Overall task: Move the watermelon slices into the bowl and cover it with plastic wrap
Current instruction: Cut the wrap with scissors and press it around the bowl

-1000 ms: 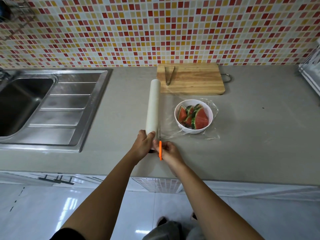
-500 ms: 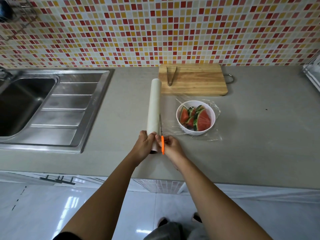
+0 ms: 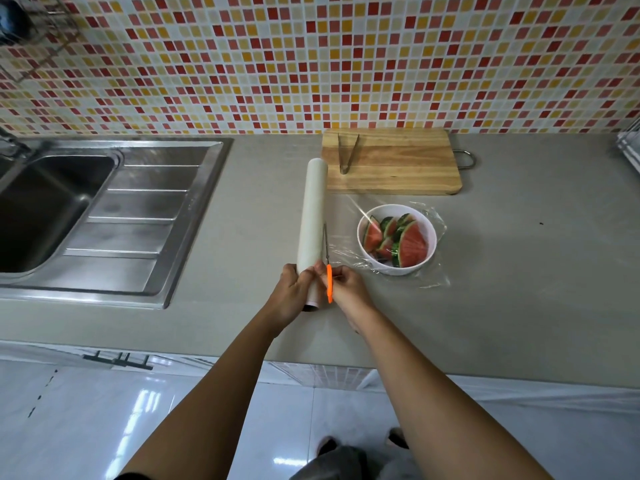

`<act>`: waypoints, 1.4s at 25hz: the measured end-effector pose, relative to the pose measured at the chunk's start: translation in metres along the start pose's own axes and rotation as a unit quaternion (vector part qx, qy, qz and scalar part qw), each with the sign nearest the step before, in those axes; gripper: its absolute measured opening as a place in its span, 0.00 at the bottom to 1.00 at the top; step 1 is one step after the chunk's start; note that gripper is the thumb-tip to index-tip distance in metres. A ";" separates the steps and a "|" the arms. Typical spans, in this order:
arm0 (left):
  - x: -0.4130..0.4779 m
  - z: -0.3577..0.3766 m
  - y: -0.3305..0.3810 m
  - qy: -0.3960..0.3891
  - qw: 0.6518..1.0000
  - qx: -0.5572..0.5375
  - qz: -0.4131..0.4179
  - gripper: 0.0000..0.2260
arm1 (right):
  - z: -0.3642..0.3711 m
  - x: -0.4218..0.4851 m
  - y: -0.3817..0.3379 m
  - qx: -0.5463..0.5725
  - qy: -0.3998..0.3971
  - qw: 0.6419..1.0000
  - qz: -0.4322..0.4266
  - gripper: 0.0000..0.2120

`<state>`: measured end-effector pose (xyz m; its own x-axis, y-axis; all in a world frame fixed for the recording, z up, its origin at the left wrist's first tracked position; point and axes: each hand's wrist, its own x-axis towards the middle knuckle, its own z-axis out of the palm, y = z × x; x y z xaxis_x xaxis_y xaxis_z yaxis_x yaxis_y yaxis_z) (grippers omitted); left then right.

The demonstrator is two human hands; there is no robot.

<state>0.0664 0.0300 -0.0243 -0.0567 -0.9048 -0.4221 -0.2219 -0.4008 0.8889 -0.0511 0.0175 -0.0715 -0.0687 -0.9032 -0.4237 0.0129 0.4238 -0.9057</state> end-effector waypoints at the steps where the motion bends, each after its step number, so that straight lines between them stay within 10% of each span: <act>1: 0.000 -0.001 0.000 -0.002 1.000 0.004 -0.002 0.15 | 0.000 0.001 -0.002 0.003 -0.003 1.000 0.002 0.20; 35: -0.018 -0.010 0.001 -0.021 0.999 0.035 0.004 0.14 | -0.005 0.021 -0.043 0.029 -0.020 0.999 0.001 0.19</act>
<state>0.0771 0.0441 -0.0145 -0.1001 -0.9005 -0.4232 -0.2893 -0.3806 0.8783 -0.0580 -0.0199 -0.0414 -0.0277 -0.9046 -0.4253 0.0707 0.4226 -0.9035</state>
